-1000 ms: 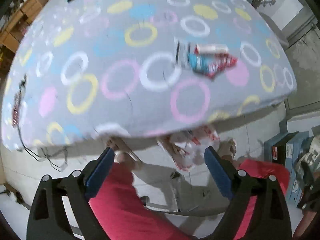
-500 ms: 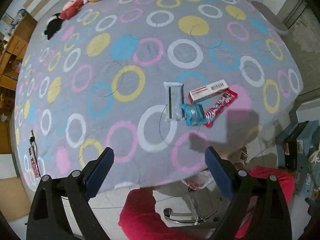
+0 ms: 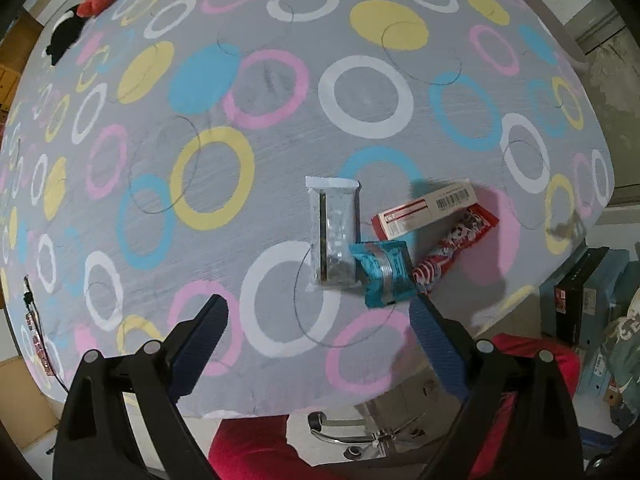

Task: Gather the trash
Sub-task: 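Raise both tools back over the bed toward the remaining wrappers, then grasp the white bar wrapper with the left tool while the right tool grasps the red candy stick, then carry the white bar wrapper and red candy stick down toward the white bag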

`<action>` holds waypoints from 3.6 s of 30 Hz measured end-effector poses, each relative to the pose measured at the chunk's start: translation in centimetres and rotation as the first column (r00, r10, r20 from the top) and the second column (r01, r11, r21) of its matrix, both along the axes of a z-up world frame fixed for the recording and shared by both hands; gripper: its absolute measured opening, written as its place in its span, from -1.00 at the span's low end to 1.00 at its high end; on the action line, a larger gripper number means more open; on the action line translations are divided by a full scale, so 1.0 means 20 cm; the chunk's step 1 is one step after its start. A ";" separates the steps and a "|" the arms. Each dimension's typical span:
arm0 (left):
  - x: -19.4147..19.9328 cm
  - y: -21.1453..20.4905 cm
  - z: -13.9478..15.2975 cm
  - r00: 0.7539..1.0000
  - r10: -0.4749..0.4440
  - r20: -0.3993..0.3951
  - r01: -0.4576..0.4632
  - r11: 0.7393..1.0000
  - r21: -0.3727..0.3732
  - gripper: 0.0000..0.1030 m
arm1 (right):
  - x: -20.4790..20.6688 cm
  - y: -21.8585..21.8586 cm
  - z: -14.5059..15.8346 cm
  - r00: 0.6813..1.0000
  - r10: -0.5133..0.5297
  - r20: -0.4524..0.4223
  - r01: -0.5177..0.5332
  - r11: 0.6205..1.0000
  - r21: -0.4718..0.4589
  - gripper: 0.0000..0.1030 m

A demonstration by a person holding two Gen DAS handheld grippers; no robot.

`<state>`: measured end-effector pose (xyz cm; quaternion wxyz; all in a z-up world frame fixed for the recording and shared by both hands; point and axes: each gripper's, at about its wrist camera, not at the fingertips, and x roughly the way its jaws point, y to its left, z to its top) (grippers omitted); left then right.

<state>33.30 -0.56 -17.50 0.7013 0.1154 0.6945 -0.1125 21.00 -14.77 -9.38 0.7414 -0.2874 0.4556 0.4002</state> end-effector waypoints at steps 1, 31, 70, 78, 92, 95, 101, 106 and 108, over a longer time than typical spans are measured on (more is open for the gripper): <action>0.01 0.00 -0.02 1.000 0.000 -0.007 0.000 1.000 0.000 0.74 | 0.00 0.00 -0.01 1.000 0.002 -0.005 -0.002 1.000 -0.001 0.87; 0.28 -0.05 -0.41 0.998 0.012 -0.068 -0.015 0.999 -0.033 0.74 | 0.26 0.15 -0.68 0.954 0.111 -0.279 -0.138 0.987 -0.077 0.75; 0.28 0.25 -0.40 0.992 0.126 -0.024 -0.128 0.990 -0.063 -0.28 | 0.20 0.07 -0.76 0.960 -0.212 -0.184 0.186 0.971 -0.148 -0.52; 0.14 0.37 -0.24 0.991 0.129 0.040 -0.126 0.990 -0.065 -0.29 | 0.10 0.02 -0.57 0.927 -0.367 -0.080 0.358 0.928 -0.107 -0.52; -0.38 0.37 0.17 0.983 0.089 0.160 -0.070 0.990 -0.119 -0.29 | -0.16 -0.02 -0.14 0.831 -0.555 0.038 0.555 0.832 0.020 -0.52; -0.52 0.33 0.22 0.982 0.086 0.170 -0.064 0.989 -0.131 -0.29 | -0.23 -0.01 -0.08 0.822 -0.569 0.043 0.567 0.823 0.038 -0.52; -0.73 0.28 0.27 0.981 0.075 0.181 -0.049 0.988 -0.145 -0.29 | -0.39 0.02 0.03 0.812 -0.581 0.052 0.578 0.814 0.060 -0.52; -0.88 0.27 0.29 0.977 0.072 0.201 -0.041 0.987 -0.155 -0.28 | -0.52 0.06 0.07 0.820 -0.570 0.052 0.567 0.821 0.066 -0.52; -0.96 0.25 0.30 0.974 0.066 0.215 -0.033 0.988 -0.152 -0.28 | -0.57 0.07 0.08 0.825 -0.562 0.067 0.558 0.827 0.064 -0.52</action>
